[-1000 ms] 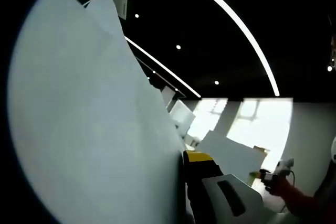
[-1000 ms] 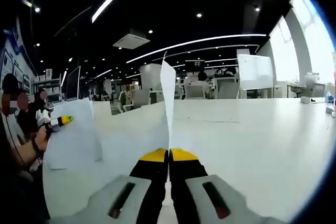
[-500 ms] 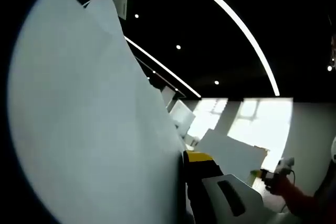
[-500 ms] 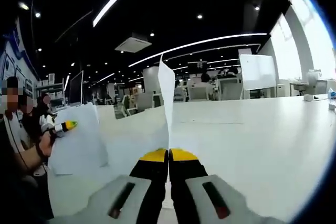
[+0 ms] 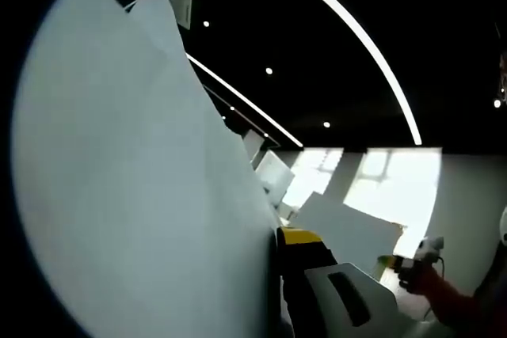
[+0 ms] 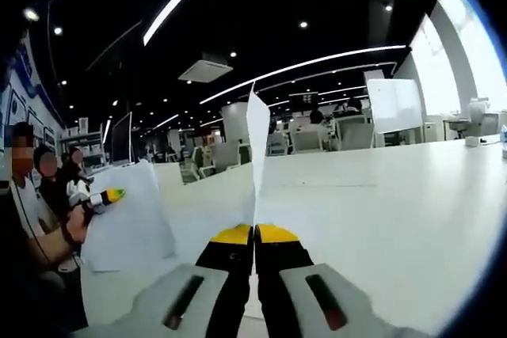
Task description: Organize the stack of printing papers by aligning and flattening the scattered papers on the table
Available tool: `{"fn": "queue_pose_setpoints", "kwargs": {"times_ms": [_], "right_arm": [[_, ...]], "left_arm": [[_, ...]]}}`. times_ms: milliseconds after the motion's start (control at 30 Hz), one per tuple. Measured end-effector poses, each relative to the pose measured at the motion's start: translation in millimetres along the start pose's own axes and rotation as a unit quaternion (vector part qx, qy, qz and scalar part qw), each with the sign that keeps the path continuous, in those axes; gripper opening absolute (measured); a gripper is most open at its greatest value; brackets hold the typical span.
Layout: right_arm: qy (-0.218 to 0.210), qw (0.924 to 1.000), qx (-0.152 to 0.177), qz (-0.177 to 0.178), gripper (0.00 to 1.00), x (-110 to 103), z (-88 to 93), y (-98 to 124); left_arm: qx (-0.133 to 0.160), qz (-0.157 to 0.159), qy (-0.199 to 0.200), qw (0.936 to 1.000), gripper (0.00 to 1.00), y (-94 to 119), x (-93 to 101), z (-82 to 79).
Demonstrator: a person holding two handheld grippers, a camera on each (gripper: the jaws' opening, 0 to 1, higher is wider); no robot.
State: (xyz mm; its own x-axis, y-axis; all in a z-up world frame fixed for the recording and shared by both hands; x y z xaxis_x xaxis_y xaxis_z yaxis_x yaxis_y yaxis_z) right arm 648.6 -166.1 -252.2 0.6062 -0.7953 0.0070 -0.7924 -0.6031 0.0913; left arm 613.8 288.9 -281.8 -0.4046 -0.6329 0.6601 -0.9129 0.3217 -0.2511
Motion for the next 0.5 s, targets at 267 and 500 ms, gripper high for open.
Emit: {"fn": "queue_pose_setpoints", "kwargs": {"times_ms": [267,500], "right_arm": [[-0.008,0.9999,0.008,-0.010,0.00,-5.1,-3.6,-2.8],[-0.012,0.9997,0.012,-0.018,0.00,-9.7,-6.0,-5.1]], "left_arm": [[0.001,0.001,0.001,1.0000,0.10,-0.6,0.2,0.3],[0.001,0.001,0.001,1.0000,0.10,-0.4,1.0,0.8]]}}
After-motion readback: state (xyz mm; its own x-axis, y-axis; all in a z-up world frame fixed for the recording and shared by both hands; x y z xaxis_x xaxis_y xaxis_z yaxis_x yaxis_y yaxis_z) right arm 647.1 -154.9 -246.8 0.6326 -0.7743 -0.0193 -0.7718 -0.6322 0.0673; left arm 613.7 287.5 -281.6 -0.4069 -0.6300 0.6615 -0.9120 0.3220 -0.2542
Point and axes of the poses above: the point that each gripper's makers call its tool centre point, and the gripper's own axes: y roughly backward along the fingers, x roughly to its right, z roughly out of its underside, the point moved 8 cm from there along y, roughly backward along the fingers, and after that the axes turned 10 degrees about y, right-handed, at the moved point
